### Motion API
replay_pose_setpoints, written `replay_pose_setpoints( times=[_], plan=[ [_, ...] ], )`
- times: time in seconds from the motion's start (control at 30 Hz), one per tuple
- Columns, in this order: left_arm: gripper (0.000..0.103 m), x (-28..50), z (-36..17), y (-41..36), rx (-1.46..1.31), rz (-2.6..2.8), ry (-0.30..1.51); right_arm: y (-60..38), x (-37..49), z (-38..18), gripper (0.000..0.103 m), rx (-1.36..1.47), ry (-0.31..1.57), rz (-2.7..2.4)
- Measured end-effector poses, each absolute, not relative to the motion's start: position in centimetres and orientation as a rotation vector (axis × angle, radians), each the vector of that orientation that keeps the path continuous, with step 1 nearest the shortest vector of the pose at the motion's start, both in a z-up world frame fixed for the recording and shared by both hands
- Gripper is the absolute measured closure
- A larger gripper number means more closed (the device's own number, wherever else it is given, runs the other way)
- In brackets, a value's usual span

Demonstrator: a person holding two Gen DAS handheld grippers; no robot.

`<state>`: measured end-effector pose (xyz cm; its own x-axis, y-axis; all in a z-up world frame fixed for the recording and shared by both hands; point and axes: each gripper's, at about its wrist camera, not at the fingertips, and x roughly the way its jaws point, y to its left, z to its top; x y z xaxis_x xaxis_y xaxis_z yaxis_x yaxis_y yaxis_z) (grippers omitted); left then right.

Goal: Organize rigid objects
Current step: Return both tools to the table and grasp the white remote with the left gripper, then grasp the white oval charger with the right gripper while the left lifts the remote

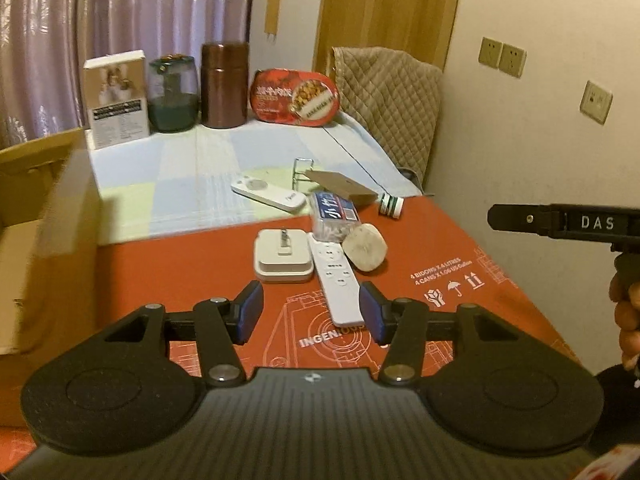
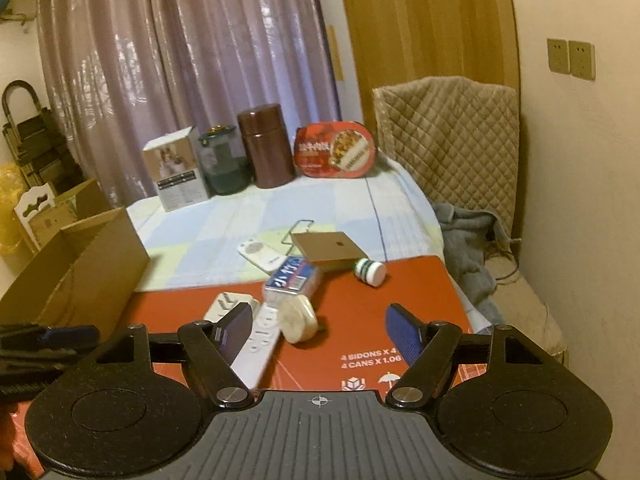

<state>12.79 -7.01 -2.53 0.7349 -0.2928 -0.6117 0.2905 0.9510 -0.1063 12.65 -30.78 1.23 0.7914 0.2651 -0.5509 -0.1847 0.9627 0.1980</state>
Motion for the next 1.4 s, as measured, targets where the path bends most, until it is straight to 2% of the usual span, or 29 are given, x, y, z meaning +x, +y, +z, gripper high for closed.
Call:
replay_pose_setpoints(
  times=[0.27,0.73,0.77,0.83,0.9,1.4],
  plan=[
    [0.053,15.8,-7.3,-10.2,0.009,-0.349,0.715,-31.7,15.6,-2.1,0.032,0.179,0.644,0.24],
    [0.053,21.0,-12.1,-14.0,0.105,-0.343,0.753,-31.5,19.5,-5.4,0.032,0.201,0.686,0.239],
    [0.054,21.2,-12.2,-14.0,0.112,-0.341,0.754,-31.3,19.5,-5.5,0.032,0.185,0.687,0.244],
    [0.066,21.7,-12.5,-13.9,0.126,-0.343,0.763,-30.7,19.8,-5.9,0.032,0.148,0.693,0.255],
    [0.069,21.8,-12.5,-13.4,0.125,-0.337,0.761,-30.1,20.0,-6.2,0.032,0.123,0.702,0.273],
    [0.069,22.1,-12.4,-8.0,0.123,-0.306,0.756,-22.4,23.7,-9.7,0.033,-0.272,0.683,0.394]
  ],
)
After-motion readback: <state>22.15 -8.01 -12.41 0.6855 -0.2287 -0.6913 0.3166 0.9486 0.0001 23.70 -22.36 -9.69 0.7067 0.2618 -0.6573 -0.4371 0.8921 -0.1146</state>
